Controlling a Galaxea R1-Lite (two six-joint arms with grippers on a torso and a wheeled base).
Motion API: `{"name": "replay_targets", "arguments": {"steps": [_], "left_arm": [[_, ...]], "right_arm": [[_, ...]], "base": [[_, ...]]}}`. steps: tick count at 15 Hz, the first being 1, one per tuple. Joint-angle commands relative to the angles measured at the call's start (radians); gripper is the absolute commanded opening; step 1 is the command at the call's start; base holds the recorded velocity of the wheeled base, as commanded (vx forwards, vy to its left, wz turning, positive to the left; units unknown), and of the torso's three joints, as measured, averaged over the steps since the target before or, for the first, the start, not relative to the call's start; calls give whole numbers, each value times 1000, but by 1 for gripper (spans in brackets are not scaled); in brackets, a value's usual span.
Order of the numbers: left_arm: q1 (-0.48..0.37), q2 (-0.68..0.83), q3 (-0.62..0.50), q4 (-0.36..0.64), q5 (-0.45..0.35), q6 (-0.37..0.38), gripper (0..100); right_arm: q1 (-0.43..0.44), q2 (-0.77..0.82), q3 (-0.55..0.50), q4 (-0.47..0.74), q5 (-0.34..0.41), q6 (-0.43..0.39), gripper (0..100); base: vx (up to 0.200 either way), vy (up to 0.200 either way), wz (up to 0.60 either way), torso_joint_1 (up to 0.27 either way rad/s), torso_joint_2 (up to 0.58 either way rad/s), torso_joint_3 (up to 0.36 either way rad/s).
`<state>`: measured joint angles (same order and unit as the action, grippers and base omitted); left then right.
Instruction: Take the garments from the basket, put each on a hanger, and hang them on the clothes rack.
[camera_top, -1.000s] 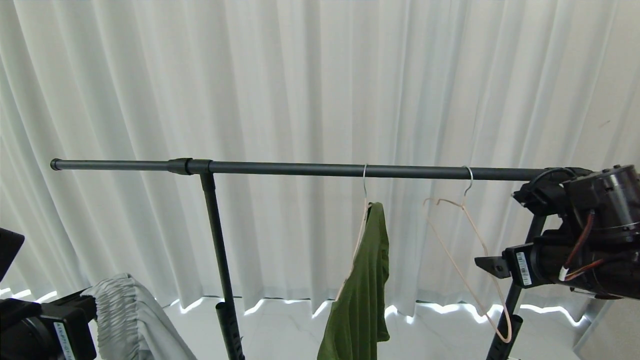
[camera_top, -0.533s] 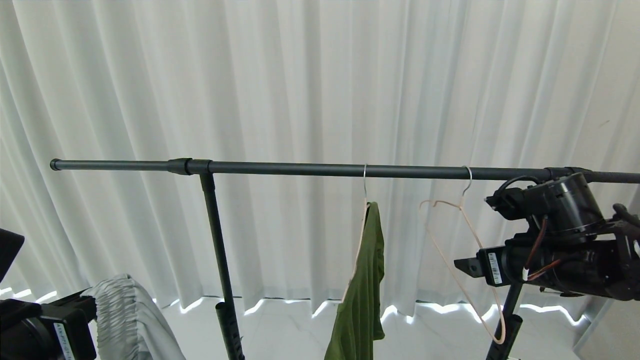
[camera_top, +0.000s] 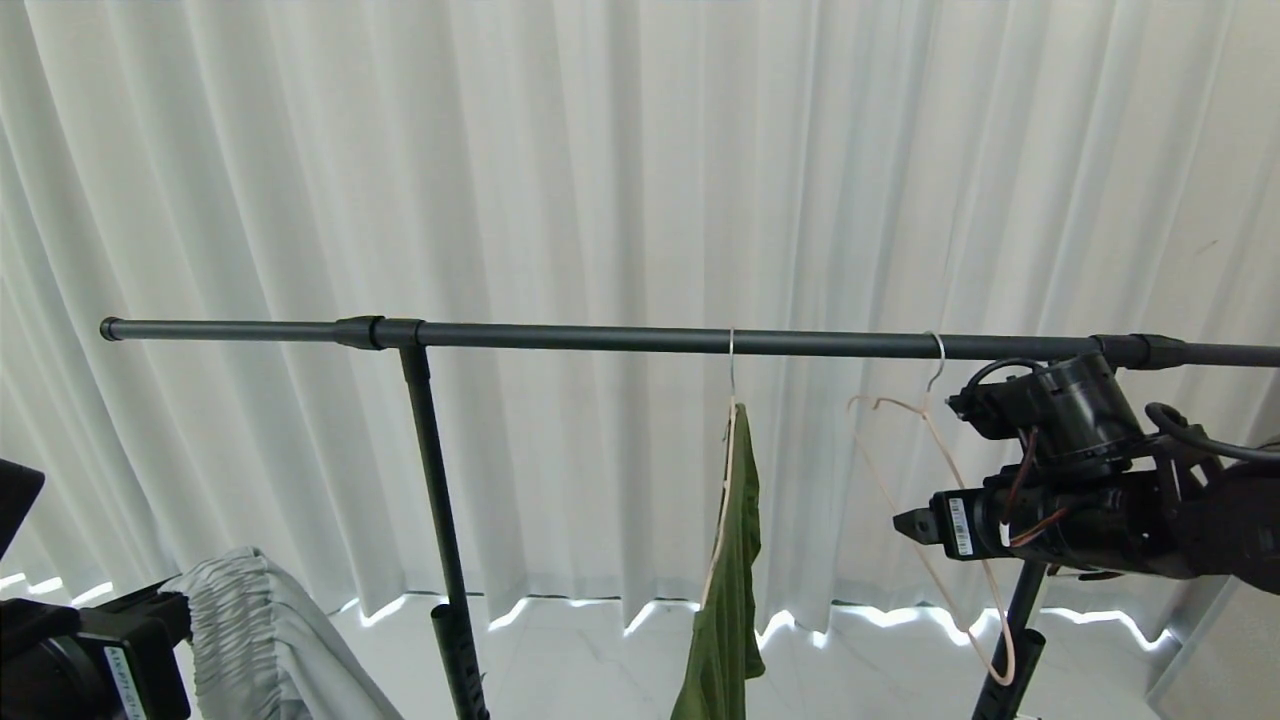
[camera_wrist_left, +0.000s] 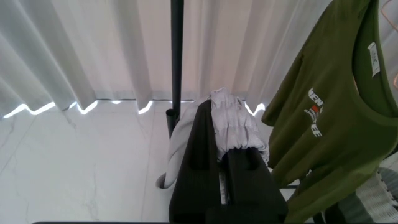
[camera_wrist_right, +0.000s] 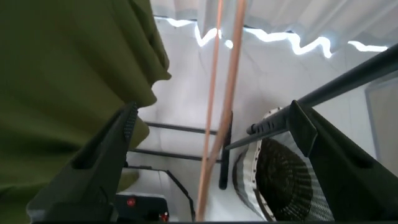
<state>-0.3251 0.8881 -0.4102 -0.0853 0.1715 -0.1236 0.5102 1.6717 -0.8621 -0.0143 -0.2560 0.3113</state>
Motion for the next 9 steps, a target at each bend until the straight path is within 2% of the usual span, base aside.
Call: {"name": "replay_targets", "arguments": {"steps": [1, 6, 7, 9], "left_arm": [[0, 0, 1, -1, 0, -1, 0], [0, 0, 1, -1, 0, -1, 0], [0, 0, 1, -1, 0, -1, 0], [0, 0, 1, -1, 0, -1, 0]], "right_arm": [[-6, 17, 0, -12, 0, 2, 100], [-6, 36, 2, -24, 0, 11, 100], [-6, 36, 2, -24, 0, 15, 0], [-6, 36, 2, -24, 0, 20, 0]], "base": [[0, 0, 0, 0, 0, 0], [0, 0, 0, 0, 0, 0], [0, 0, 0, 0, 0, 0], [0, 0, 0, 0, 0, 0]]}}
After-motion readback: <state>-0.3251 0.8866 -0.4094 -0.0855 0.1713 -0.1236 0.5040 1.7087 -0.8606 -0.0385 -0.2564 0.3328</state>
